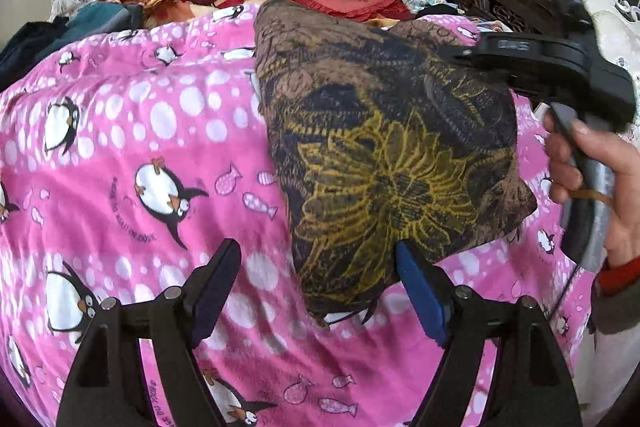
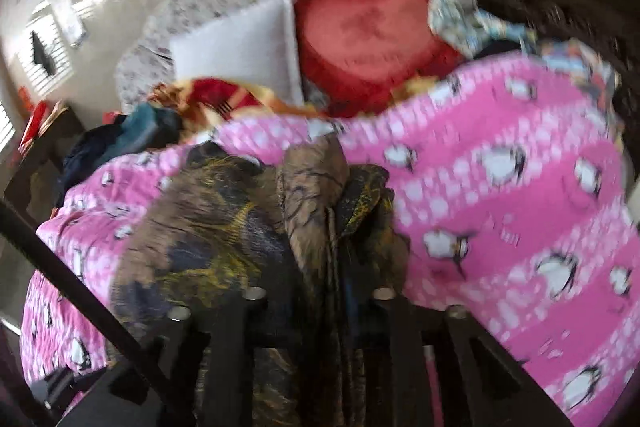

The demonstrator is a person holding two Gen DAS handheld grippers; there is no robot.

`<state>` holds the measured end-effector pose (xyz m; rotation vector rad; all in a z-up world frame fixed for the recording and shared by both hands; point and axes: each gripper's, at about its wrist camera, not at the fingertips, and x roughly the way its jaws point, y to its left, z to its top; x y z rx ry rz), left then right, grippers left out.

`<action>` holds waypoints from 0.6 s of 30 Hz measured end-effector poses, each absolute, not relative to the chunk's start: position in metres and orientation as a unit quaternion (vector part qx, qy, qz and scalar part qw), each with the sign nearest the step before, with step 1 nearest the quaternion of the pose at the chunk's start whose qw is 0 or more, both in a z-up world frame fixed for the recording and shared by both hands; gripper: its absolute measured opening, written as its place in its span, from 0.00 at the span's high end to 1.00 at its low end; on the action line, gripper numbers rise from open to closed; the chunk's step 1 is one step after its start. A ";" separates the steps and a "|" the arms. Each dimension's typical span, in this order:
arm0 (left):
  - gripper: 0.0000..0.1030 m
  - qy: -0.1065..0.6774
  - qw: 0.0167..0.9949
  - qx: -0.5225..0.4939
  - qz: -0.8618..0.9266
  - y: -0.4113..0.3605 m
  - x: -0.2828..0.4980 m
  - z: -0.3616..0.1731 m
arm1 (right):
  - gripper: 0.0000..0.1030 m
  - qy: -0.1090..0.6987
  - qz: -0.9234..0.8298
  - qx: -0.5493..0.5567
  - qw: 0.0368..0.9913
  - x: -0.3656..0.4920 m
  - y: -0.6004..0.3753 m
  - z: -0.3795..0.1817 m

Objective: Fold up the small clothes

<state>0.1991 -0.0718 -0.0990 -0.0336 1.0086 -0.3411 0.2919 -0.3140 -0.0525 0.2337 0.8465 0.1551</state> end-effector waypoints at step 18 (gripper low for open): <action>0.23 0.464 0.873 -0.016 -0.149 -0.076 0.192 -0.091 | 0.94 0.410 0.152 0.080 0.896 0.167 -0.295 -0.052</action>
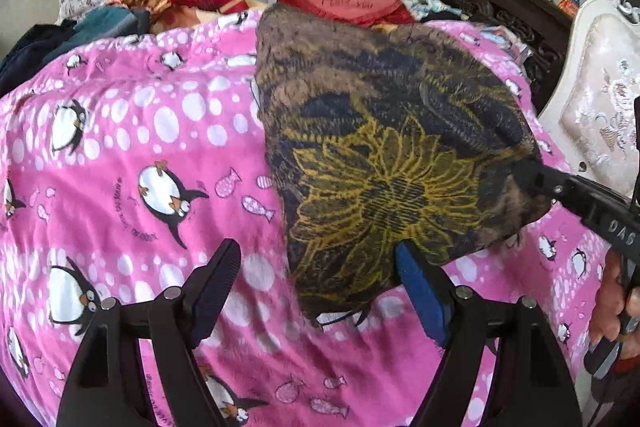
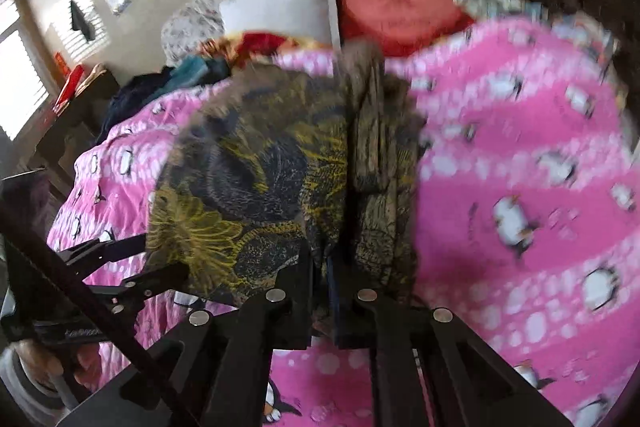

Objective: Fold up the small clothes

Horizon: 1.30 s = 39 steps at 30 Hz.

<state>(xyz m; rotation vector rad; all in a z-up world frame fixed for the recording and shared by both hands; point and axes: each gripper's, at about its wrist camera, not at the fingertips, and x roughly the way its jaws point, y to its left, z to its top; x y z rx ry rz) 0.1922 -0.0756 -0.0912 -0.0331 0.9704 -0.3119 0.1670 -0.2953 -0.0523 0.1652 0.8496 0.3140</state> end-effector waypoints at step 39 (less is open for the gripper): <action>0.10 0.464 0.860 -0.141 -0.158 -0.052 0.254 -0.087 | 0.16 0.355 0.087 0.232 0.901 0.212 -0.355 -0.064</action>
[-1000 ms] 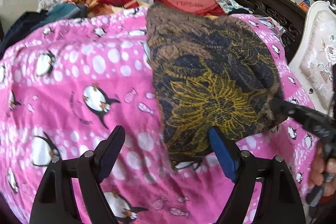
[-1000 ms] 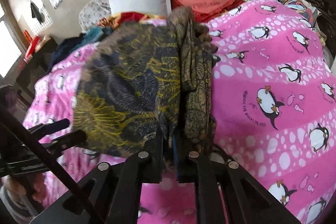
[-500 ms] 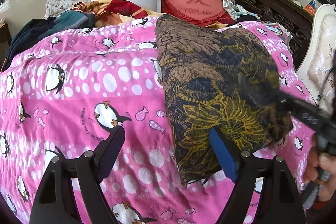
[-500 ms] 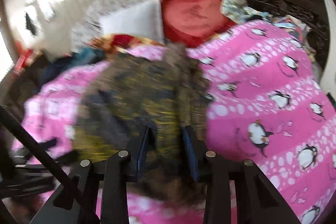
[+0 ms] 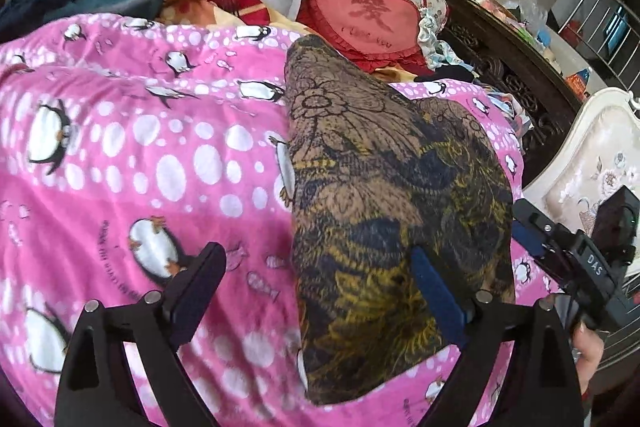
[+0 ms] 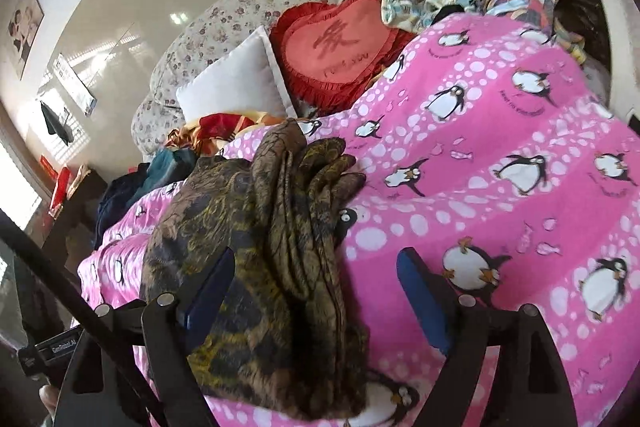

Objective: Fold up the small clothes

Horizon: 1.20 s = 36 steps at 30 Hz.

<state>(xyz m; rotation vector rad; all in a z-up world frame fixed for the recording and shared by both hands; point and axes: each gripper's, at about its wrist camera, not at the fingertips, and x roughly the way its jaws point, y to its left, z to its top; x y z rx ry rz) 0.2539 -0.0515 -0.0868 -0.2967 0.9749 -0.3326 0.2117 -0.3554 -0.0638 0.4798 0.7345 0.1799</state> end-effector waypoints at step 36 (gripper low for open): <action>0.67 0.509 0.840 -0.062 -0.174 0.033 0.087 -0.062 | 0.67 0.412 0.249 0.162 0.861 0.100 -0.212 -0.038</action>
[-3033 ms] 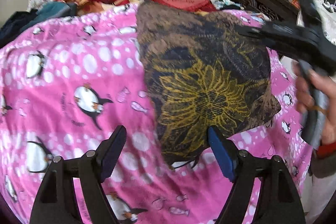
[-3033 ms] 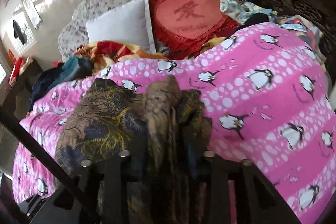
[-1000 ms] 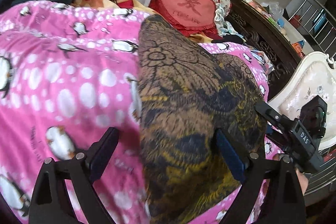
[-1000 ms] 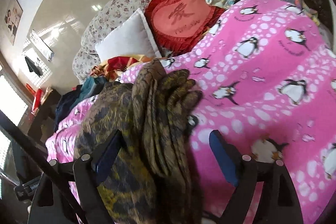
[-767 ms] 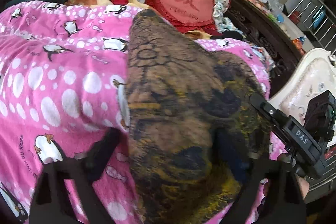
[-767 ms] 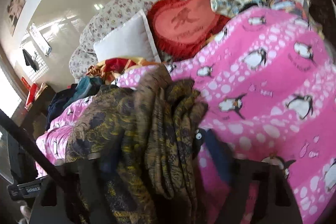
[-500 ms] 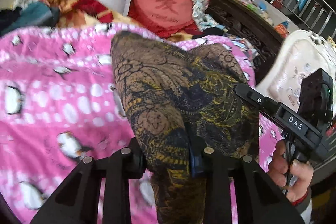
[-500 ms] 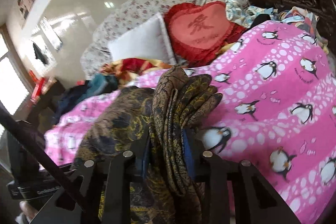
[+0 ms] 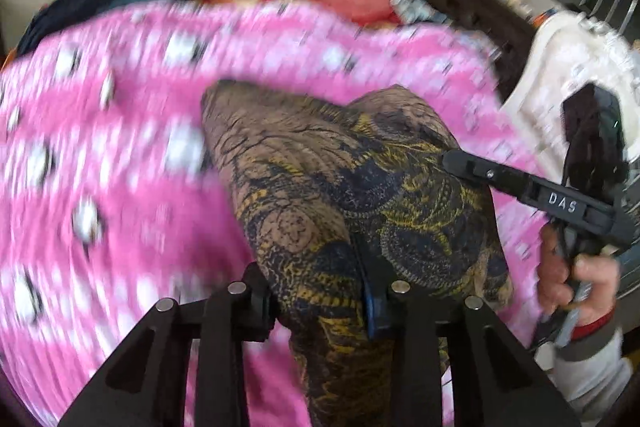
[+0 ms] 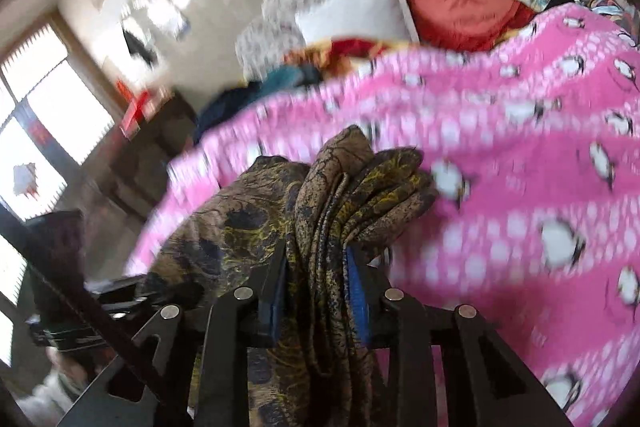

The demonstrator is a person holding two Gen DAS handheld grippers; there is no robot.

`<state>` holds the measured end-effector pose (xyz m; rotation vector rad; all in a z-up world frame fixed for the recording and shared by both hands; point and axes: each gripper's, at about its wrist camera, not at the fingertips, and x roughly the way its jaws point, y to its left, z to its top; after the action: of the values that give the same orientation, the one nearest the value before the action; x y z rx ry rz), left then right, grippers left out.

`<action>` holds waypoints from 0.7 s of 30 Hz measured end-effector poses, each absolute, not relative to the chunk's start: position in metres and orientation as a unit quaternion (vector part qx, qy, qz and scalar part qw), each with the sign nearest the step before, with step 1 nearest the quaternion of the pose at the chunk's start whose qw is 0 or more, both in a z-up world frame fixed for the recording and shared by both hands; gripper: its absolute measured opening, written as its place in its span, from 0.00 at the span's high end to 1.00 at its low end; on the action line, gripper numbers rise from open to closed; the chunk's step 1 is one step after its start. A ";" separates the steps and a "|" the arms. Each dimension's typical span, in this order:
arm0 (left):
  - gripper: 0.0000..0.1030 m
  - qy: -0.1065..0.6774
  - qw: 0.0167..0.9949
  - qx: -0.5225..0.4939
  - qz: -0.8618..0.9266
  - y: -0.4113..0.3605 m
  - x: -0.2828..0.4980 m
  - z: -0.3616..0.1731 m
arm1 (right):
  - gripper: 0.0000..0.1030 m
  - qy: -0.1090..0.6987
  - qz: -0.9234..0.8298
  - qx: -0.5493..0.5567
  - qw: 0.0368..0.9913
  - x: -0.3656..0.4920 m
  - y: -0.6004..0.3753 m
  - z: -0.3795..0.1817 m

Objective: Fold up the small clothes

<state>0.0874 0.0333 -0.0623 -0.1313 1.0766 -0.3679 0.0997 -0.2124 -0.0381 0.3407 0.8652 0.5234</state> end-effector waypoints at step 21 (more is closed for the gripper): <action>0.36 0.459 0.885 0.008 -0.080 0.016 0.099 -0.079 | 0.95 0.440 0.147 0.080 0.882 0.141 -0.180 -0.062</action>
<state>0.0988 0.0164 -0.0787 0.0171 0.9543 -0.1673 0.1411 -0.1795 -0.0621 0.1672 0.9164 0.3067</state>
